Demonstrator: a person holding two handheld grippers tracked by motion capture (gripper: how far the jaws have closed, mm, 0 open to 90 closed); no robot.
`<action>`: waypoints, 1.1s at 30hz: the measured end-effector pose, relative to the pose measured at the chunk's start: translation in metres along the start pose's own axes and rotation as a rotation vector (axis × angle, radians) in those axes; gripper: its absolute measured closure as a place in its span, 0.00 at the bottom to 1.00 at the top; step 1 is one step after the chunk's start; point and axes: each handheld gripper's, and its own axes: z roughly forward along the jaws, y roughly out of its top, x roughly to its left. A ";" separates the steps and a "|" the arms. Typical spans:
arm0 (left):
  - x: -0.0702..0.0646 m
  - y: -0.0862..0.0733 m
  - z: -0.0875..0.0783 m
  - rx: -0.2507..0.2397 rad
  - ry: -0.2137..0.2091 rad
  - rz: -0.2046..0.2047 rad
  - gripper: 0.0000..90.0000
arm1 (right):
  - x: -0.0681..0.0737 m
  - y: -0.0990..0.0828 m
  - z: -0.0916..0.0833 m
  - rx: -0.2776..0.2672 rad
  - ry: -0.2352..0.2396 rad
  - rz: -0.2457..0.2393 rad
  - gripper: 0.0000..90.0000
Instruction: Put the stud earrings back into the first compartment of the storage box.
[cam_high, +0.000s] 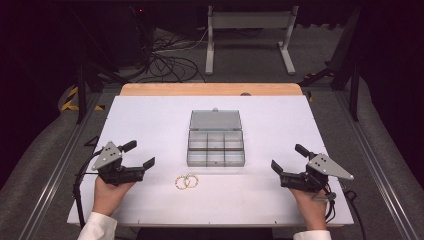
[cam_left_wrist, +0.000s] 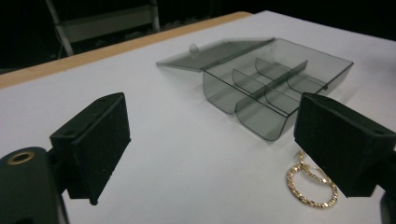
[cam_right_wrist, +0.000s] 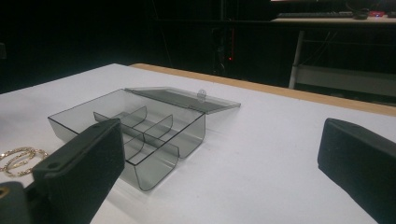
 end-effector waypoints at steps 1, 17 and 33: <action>-0.002 0.000 0.003 0.016 -0.014 0.007 0.13 | 0.000 0.000 0.000 0.000 0.000 0.000 0.02; -0.036 0.005 0.042 0.181 -0.135 0.088 0.39 | -0.002 -0.002 0.000 0.031 -0.016 0.007 0.03; -0.063 0.000 0.078 0.304 -0.241 0.101 0.58 | -0.001 0.000 -0.002 0.021 -0.013 0.008 0.04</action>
